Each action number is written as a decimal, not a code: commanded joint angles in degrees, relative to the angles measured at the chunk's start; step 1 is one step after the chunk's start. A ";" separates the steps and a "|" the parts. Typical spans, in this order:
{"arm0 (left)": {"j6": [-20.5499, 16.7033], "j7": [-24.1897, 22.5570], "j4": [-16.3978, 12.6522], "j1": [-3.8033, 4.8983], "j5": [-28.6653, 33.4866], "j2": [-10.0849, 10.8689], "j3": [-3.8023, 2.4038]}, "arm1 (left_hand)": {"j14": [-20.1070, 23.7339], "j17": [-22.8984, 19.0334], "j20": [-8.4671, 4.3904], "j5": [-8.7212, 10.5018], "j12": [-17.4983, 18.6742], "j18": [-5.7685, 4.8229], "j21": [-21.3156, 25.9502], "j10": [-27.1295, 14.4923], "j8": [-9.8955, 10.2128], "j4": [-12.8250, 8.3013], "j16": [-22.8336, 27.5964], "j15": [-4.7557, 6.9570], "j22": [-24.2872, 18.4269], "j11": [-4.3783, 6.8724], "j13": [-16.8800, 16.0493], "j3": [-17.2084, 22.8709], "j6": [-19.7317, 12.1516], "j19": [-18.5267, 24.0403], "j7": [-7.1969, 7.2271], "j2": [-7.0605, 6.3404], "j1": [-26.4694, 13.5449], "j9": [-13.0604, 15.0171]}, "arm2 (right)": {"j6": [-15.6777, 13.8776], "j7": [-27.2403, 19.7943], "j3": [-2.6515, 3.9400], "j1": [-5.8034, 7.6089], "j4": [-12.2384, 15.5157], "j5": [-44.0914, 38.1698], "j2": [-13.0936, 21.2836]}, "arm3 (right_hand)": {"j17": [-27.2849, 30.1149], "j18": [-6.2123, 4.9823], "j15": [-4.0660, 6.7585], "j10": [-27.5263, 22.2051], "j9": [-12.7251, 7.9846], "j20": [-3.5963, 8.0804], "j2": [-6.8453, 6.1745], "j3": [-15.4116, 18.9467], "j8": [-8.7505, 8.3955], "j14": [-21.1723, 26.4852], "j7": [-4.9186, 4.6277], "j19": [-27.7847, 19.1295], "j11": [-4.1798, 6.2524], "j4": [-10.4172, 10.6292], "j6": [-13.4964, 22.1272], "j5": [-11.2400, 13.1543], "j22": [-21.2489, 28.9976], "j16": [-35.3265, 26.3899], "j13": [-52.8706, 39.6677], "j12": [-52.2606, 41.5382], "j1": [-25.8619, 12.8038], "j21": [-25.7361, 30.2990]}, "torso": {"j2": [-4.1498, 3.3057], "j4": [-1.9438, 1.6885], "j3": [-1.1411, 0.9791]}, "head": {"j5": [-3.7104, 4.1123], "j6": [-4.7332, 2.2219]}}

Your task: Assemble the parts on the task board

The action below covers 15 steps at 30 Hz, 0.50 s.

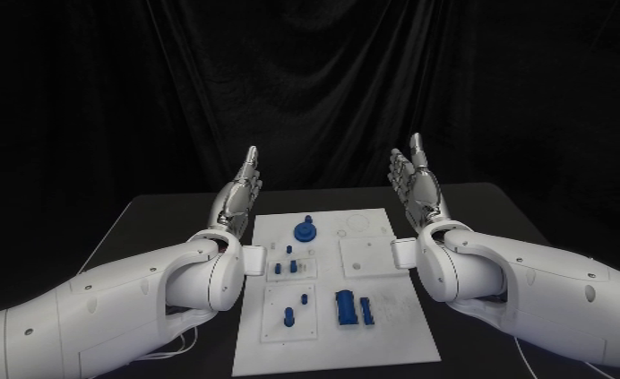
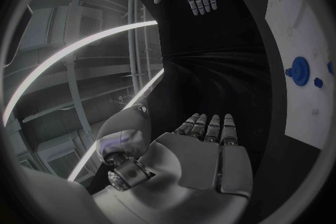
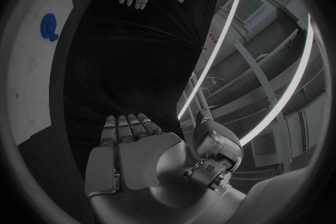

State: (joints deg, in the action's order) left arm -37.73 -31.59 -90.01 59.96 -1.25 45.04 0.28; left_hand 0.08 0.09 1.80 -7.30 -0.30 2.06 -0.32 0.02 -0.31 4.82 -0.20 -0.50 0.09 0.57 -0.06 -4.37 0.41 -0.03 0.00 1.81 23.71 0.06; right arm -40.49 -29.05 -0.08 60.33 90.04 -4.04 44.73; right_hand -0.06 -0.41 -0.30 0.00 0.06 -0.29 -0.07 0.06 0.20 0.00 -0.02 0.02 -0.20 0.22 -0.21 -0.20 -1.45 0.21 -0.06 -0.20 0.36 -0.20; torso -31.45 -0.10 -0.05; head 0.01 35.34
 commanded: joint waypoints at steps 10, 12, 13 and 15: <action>-6.39 1.80 0.05 0.20 1.25 -0.35 -0.28 | -0.08 -0.09 -1.80 7.30 0.30 -2.06 0.32 -0.02 0.31 -4.82 0.20 0.50 -0.09 -0.57 0.06 4.37 -0.41 0.03 0.00 -1.81 -12.69 -0.06 | -3.63 -0.75 0.08 -0.17 -0.08 4.04 -0.04 | 0.06 0.41 0.30 0.00 -0.06 0.29 0.07 -0.06 -0.20 0.00 0.02 -0.02 0.20 -0.22 0.21 0.20 1.45 -0.21 0.06 0.20 -0.36 0.20 | 0.27 0.10 0.05 | -0.01 -0.97; -6.39 1.80 0.05 0.20 1.25 -0.35 -0.28 | -0.08 -0.09 -1.80 7.30 0.30 -2.06 0.32 -0.02 0.31 -4.82 0.20 0.50 -0.09 -0.57 0.06 4.37 -0.41 0.03 0.00 -1.81 -13.55 -0.06 | -3.63 -0.75 0.08 -0.17 -0.08 4.04 -0.04 | 0.06 0.41 0.30 0.00 -0.06 0.29 0.07 -0.06 -0.20 0.00 0.02 -0.02 0.20 -0.22 0.21 0.20 1.45 -0.21 0.06 0.20 -0.36 0.20 | 0.27 0.10 0.05 | -0.01 -0.97; -6.39 1.80 0.05 0.20 1.25 -0.35 -0.28 | -0.08 -0.09 -1.80 7.30 0.30 -2.06 0.32 -0.02 0.31 -4.82 0.20 0.50 -0.09 -0.57 0.06 4.37 -0.41 0.03 0.00 -1.81 -13.94 -0.06 | -3.63 -0.75 0.08 -0.17 -0.08 4.04 -0.04 | 0.06 0.41 0.30 0.00 -0.06 0.29 0.07 -0.06 -0.20 0.00 0.02 -0.02 0.20 -0.22 0.21 0.20 1.45 -0.21 0.06 0.20 -0.36 0.20 | 0.27 0.10 0.05 | -0.01 -0.97; -6.39 1.80 0.05 0.20 1.25 -0.35 -0.28 | -0.08 -0.09 -1.80 7.30 0.30 -2.06 0.32 -0.02 0.31 -4.82 0.20 0.50 -0.09 -0.57 0.06 4.37 -0.41 0.03 0.00 -1.81 -14.70 -0.06 | -3.63 -0.75 0.08 -0.17 -0.08 4.04 -0.04 | 0.06 0.41 0.30 0.00 -0.06 0.29 0.07 -0.06 -0.20 0.00 0.02 -0.02 0.20 -0.22 0.21 0.20 1.45 -0.21 0.06 0.20 -0.36 0.20 | 0.27 0.10 0.05 | -0.01 -0.97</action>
State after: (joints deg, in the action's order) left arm -43.02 -29.50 -89.87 59.99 -0.27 44.77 0.08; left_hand 0.08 0.05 0.49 -1.26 -0.19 0.76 -0.33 0.02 -0.31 0.63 -0.20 -0.51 0.10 0.57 -0.07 -0.19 0.42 -0.15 0.00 0.10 12.19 0.06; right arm -43.04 -29.21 -0.07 60.29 89.92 -0.34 44.68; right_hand -0.07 -0.42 -0.30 0.00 0.08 -0.30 -0.07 0.06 0.21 0.00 -0.03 0.02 -0.20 0.23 -0.21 -0.20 -1.45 0.21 -0.06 -0.21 0.37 -0.21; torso -31.18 -0.01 0.01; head 0.00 34.38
